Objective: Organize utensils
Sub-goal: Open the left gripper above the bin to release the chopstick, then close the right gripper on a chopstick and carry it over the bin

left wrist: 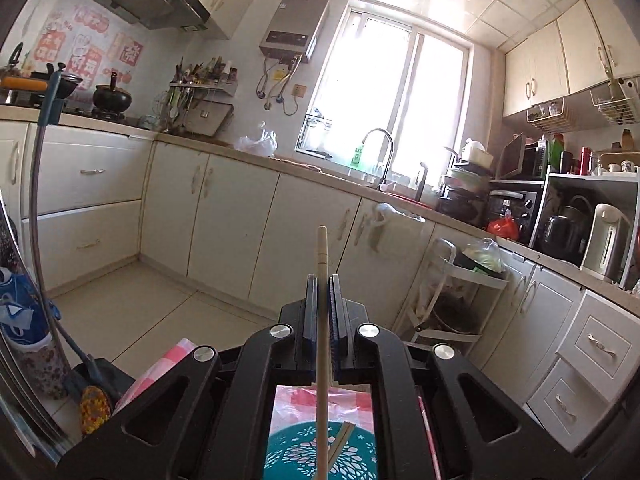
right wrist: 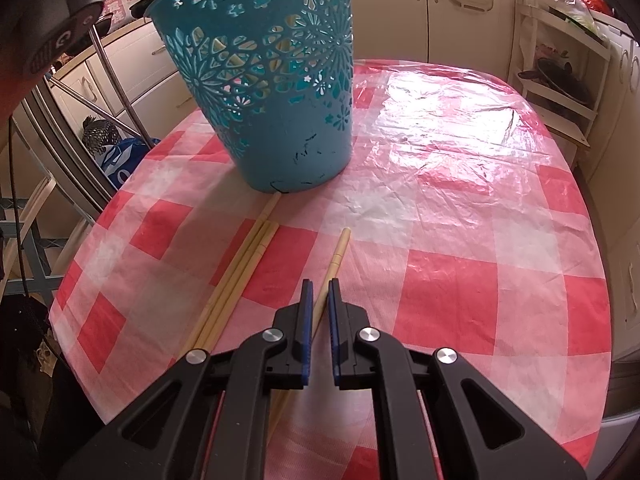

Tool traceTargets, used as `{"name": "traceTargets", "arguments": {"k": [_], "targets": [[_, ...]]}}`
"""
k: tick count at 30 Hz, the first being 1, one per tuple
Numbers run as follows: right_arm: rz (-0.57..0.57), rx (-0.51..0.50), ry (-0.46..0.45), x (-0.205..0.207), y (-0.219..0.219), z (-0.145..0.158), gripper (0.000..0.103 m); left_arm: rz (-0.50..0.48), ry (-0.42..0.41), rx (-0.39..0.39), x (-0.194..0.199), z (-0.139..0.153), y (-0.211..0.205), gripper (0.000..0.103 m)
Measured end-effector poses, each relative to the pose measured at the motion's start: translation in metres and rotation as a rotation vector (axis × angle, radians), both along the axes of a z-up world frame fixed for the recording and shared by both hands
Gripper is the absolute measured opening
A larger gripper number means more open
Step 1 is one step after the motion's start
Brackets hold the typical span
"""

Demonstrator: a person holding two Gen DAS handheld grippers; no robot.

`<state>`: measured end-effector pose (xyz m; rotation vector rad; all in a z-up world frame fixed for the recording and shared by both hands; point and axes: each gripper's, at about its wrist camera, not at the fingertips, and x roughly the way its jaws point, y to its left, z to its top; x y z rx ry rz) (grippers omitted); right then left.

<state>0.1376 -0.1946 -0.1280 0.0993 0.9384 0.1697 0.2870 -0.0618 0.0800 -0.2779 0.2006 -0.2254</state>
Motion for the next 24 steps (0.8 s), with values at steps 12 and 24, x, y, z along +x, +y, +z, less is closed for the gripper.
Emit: {"name": "traceTargets", "arguments": {"k": [12, 24], "targets": [[0.002, 0.003, 0.002, 0.002, -0.002, 0.001, 0.008, 0.004, 0.074, 0.07, -0.005, -0.051, -0.001, 0.005], [-0.002, 0.031, 0.023, 0.0, -0.011, 0.002, 0.009, -0.008, 0.125, 0.144, -0.06, -0.064, 0.028, 0.048]]}}
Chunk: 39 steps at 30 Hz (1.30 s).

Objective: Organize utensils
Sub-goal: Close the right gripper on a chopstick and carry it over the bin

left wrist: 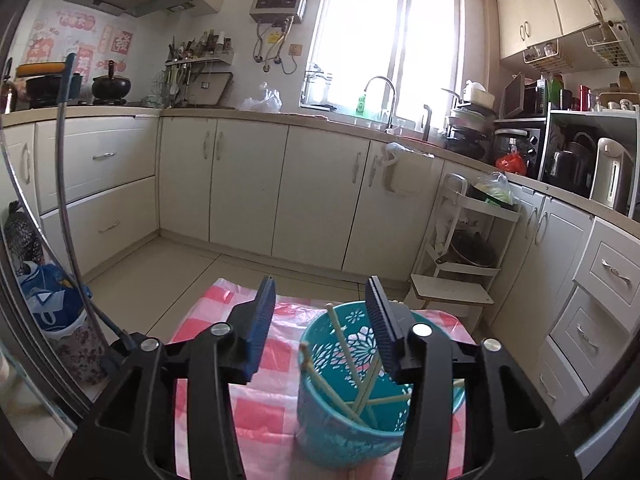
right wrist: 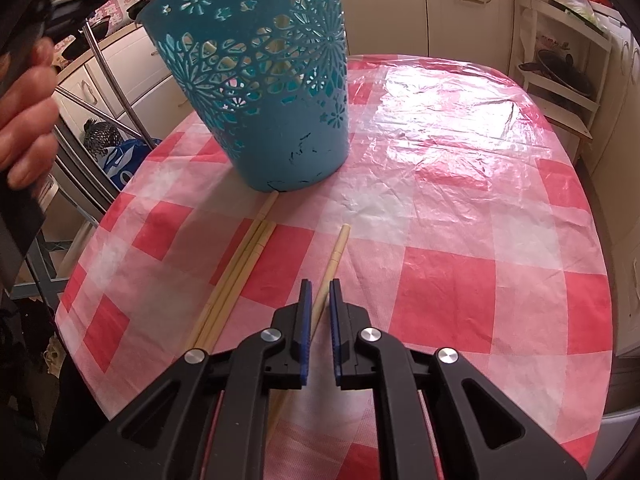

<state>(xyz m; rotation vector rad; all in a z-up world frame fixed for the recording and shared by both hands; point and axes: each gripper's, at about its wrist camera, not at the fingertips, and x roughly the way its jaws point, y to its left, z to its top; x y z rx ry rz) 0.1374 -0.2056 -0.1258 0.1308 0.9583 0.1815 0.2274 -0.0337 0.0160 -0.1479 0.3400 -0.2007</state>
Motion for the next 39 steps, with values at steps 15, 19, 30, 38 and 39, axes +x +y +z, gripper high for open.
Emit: {"name": "traceTargets", "arguments": {"k": [15, 19, 30, 38, 39], "targets": [[-0.03, 0.213, 0.014, -0.01, -0.02, 0.01, 0.006, 0.086, 0.315, -0.063, -0.064, -0.096, 0.074, 0.069], [-0.037, 0.374, -0.054, -0.023, -0.037, 0.036, 0.006, 0.082, 0.334, -0.071, -0.066, -0.099, 0.084, 0.072], [0.045, 0.566, -0.38, -0.017, -0.038, 0.167, 0.005, 0.07, 0.37, -0.111, -0.071, -0.102, 0.096, 0.074], [0.062, 0.489, -0.522, 0.025, -0.021, 0.241, 0.005, 0.078, 0.368, -0.147, -0.074, -0.1, 0.109, 0.074], [0.052, 0.476, -0.533, 0.028, -0.021, 0.244, 0.005, 0.081, 0.368, -0.152, -0.074, -0.1, 0.111, 0.074]]}}
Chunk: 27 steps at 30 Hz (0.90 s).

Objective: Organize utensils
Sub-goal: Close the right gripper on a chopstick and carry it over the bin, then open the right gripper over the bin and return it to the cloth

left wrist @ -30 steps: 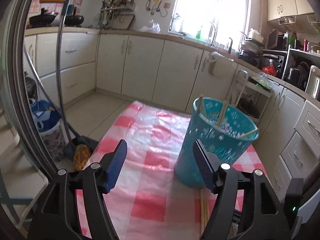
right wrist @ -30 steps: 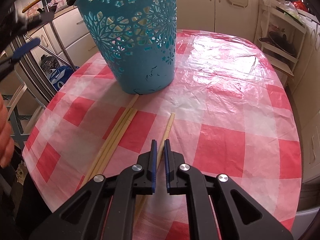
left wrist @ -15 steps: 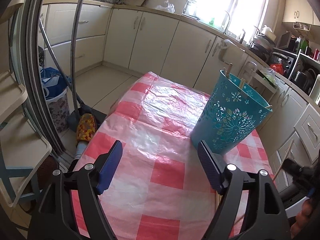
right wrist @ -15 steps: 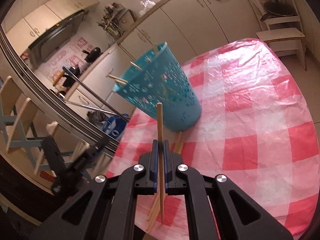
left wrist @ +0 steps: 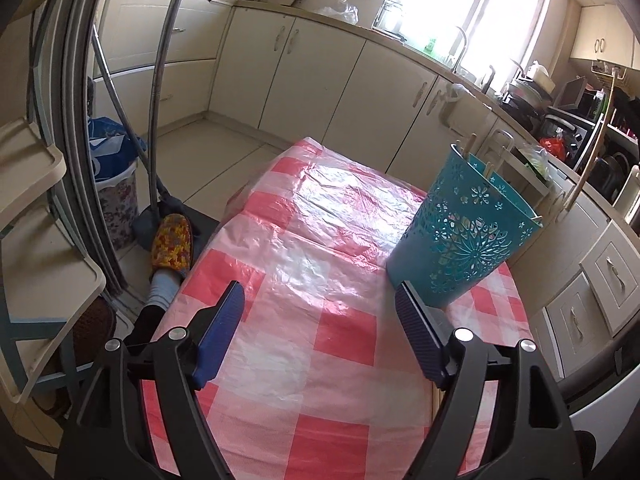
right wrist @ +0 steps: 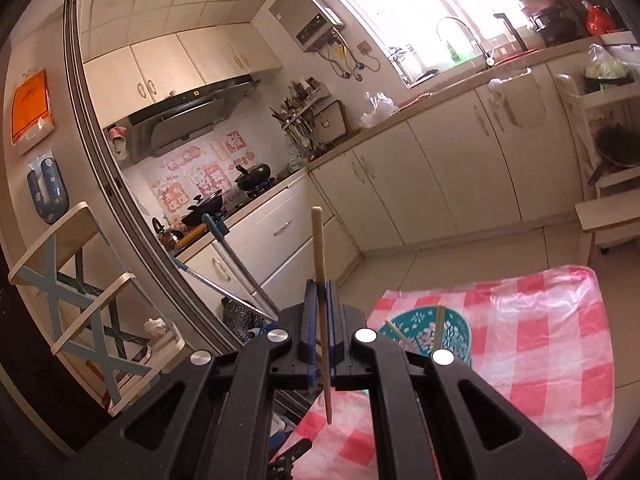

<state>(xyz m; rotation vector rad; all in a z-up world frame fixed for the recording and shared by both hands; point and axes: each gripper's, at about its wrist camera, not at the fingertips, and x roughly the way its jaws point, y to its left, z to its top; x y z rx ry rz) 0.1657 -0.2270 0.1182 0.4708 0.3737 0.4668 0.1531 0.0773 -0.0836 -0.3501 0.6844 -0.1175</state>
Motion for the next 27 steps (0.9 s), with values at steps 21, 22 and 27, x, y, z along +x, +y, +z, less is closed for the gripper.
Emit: {"name": "traceTargets", "arguments": {"k": [21, 22, 27], "targets": [[-0.175, -0.08, 0.213, 0.042, -0.027, -0.075, 0.006, 0.014, 0.044, -0.026, 0.002, -0.015, 0.01, 0.074], [-0.191, -0.117, 0.249, 0.038, -0.028, -0.077, 0.006, 0.015, 0.039, -0.026, 0.001, -0.014, 0.01, 0.074], [-0.22, -0.353, 0.56, 0.012, -0.022, -0.15, 0.015, 0.017, 0.051, -0.027, 0.002, -0.017, 0.01, 0.074]]}}
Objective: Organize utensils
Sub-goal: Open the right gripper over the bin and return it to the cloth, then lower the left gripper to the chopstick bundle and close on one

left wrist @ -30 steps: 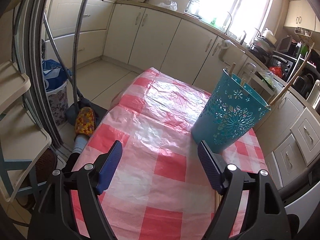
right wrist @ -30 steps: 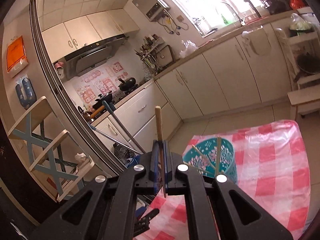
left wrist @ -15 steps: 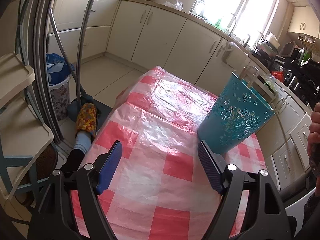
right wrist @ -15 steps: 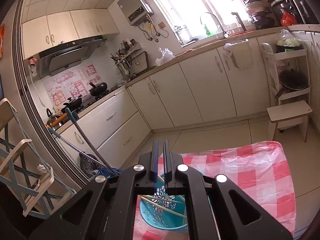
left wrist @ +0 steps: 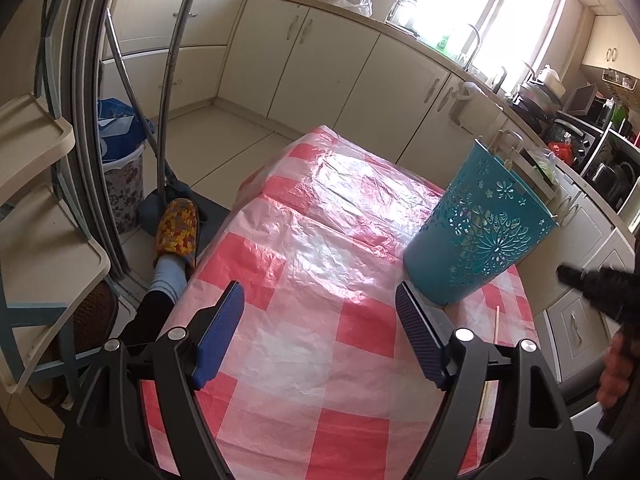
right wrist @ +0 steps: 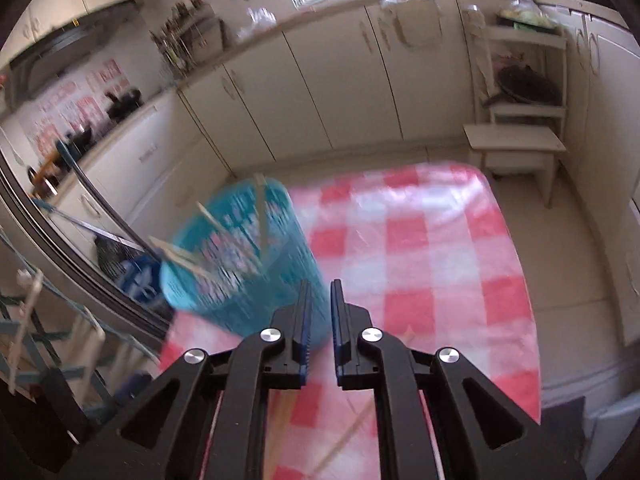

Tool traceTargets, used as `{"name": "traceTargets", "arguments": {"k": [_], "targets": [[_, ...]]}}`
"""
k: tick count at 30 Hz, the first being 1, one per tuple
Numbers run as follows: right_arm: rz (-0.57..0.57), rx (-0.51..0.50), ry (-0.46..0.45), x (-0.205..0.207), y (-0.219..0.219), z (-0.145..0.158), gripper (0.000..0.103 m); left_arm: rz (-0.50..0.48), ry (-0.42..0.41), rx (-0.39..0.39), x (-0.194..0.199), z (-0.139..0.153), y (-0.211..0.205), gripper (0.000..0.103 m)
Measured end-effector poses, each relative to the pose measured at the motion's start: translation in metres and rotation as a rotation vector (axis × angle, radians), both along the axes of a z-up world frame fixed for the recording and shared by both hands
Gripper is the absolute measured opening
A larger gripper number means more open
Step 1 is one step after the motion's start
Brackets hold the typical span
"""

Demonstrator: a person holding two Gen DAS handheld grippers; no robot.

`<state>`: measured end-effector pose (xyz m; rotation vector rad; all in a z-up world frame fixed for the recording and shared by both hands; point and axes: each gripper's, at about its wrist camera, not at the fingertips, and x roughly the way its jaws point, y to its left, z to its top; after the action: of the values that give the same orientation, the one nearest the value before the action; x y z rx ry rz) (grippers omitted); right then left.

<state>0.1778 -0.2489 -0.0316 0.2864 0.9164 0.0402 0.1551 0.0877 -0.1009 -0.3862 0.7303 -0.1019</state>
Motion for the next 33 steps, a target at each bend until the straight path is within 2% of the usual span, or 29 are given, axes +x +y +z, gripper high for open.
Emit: {"name": "traceTargets", "arguments": {"k": [2, 4, 5, 7, 9, 11, 12, 14, 17, 20, 26, 31, 33], "targets": [[-0.043, -0.035, 0.079, -0.003, -0.001, -0.034, 0.015, -0.007, 0.014, -0.006, 0.0, -0.003, -0.002, 0.074], [-0.072, -0.048, 0.106, 0.001, -0.002, -0.054, 0.016, -0.021, 0.014, -0.001, -0.003, -0.003, -0.006, 0.074], [-0.091, -0.061, 0.111, 0.004, -0.001, -0.062, 0.02, -0.031, 0.011, 0.006, -0.005, -0.001, -0.008, 0.074], [-0.106, -0.071, 0.127, 0.011, 0.0, -0.074, 0.025, -0.039, 0.009, 0.013, -0.007, 0.0, -0.01, 0.074], [-0.107, -0.098, 0.148, 0.014, 0.006, -0.086, 0.025, -0.044, 0.011, 0.012, -0.008, 0.001, -0.009, 0.074], [-0.082, -0.171, 0.13, 0.015, 0.015, -0.091, 0.025, -0.062, 0.023, 0.014, -0.007, 0.001, -0.012, 0.074], [-0.065, -0.219, 0.123, 0.013, 0.02, -0.092, 0.024, -0.081, 0.035, 0.021, -0.005, 0.0, -0.016, 0.074], [-0.033, -0.245, 0.117, 0.011, 0.026, -0.093, 0.016, -0.141, 0.074, 0.043, 0.001, -0.004, -0.03, 0.075], [0.017, -0.223, 0.122, 0.002, 0.022, -0.094, 0.008, -0.255, 0.131, 0.108, 0.01, -0.014, -0.063, 0.075], [0.046, -0.191, 0.114, -0.01, 0.016, -0.094, 0.006, -0.306, 0.148, 0.157, 0.016, -0.023, -0.09, 0.075], [0.051, -0.104, 0.078, -0.027, 0.002, -0.094, 0.006, -0.328, 0.172, 0.218, 0.027, -0.034, -0.12, 0.075], [0.056, -0.065, 0.072, -0.027, -0.002, -0.095, 0.006, -0.348, 0.167, 0.246, 0.031, -0.029, -0.138, 0.075], [0.059, -0.054, 0.071, -0.024, -0.003, -0.095, 0.006, -0.353, 0.155, 0.282, 0.033, -0.027, -0.145, 0.075]]}}
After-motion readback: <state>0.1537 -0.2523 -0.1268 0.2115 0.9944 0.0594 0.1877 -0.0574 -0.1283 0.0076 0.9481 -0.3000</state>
